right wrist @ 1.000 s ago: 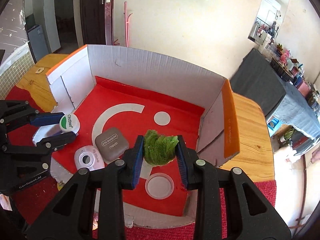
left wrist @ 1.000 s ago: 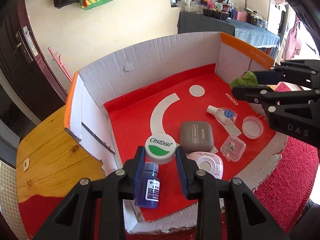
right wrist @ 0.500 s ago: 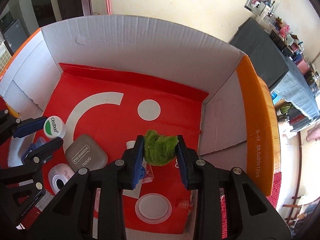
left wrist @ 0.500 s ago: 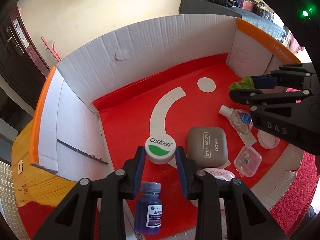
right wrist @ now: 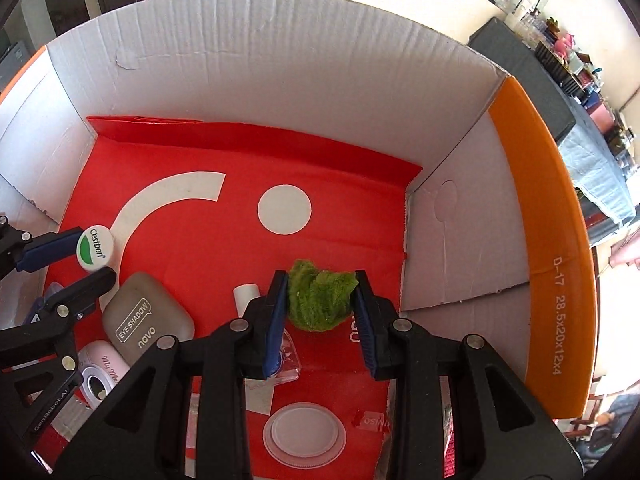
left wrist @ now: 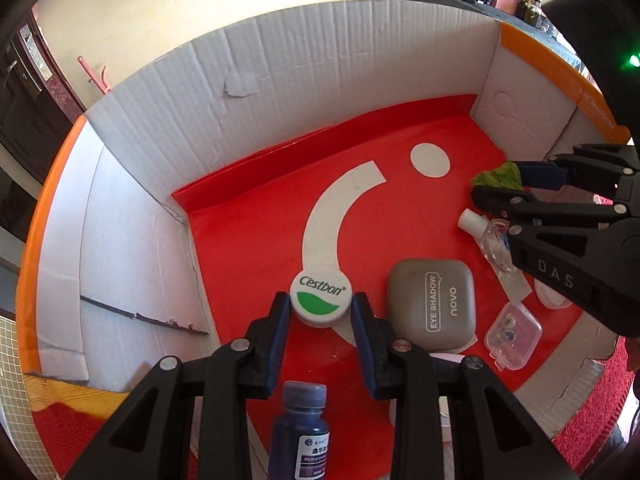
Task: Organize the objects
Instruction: 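Lower the white cap and green sponge into the box with both tools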
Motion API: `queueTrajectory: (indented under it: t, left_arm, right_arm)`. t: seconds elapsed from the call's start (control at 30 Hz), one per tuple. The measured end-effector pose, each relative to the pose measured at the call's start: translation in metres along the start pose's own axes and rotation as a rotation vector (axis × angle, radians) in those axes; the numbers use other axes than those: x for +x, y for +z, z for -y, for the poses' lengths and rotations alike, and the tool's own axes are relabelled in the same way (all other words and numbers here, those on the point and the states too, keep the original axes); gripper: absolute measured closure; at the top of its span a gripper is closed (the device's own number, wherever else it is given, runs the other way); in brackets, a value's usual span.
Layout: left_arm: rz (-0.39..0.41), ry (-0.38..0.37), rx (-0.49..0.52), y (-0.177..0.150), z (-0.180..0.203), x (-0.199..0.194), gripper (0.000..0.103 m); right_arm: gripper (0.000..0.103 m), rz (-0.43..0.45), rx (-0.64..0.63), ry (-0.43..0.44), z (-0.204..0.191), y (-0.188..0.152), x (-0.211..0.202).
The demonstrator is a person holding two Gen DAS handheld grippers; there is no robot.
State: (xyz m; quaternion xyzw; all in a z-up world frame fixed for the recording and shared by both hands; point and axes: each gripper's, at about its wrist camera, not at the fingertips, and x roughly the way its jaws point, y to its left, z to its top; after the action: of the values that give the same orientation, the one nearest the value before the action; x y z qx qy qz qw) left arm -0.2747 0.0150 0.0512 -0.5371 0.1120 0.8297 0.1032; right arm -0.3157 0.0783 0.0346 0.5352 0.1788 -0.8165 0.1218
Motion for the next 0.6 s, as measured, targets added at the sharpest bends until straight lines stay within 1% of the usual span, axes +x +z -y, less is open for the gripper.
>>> queueTrajectory:
  t: [0.6]
  left_arm:
    - [-0.003,-0.001,-0.003,0.0022,-0.0008,-0.0012,0.069]
  right_arm:
    - [0.072,-0.006,0.002,-0.002,0.0002,-0.0017,0.004]
